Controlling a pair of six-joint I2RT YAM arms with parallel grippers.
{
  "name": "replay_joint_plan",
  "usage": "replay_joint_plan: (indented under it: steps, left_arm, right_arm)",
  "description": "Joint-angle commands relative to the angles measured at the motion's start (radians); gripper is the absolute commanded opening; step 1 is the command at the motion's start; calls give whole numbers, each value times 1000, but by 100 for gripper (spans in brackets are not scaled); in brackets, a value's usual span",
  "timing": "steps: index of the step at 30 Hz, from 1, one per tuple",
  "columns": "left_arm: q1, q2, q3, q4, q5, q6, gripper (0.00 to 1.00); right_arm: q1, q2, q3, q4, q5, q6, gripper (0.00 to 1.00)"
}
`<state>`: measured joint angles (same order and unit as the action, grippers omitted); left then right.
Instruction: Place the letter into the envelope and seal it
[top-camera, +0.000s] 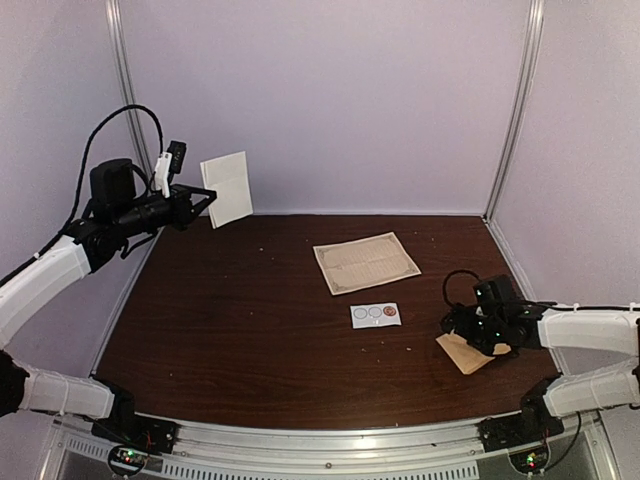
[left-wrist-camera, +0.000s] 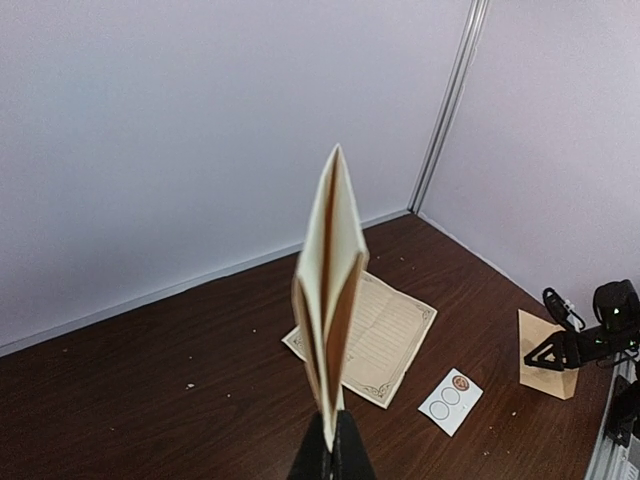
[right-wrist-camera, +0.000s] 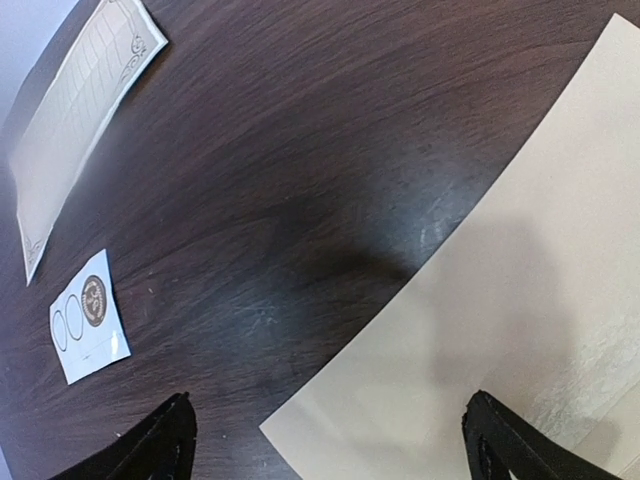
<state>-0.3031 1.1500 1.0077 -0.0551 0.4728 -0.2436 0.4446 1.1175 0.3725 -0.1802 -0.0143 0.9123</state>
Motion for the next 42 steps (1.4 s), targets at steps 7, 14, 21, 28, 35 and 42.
replay_joint_plan:
  steps: [7, 14, 21, 28, 35, 42]
  left_arm:
    - [-1, -18, -6, 42, 7, -4, 0]
    - [-1, -18, -6, 42, 6, -3, 0]
    - [-1, -19, -6, 41, 1, -2, 0]
    - [-1, -24, -8, 41, -7, 2, 0]
    - [-1, -24, -8, 41, -9, 3, 0]
    - [-1, -28, -7, 39, -15, 6, 0]
  right_arm:
    - [135, 99, 8, -36, -196, 44, 92]
    - [296, 161, 55, -34, -222, 103, 93]
    - [425, 259, 94, 5, -277, 132, 92]
    - [540, 343, 158, 71, -319, 121, 92]
    - [595, 420, 243, 128, -365, 63, 91]
    - [607, 504, 317, 163, -449, -33, 91]
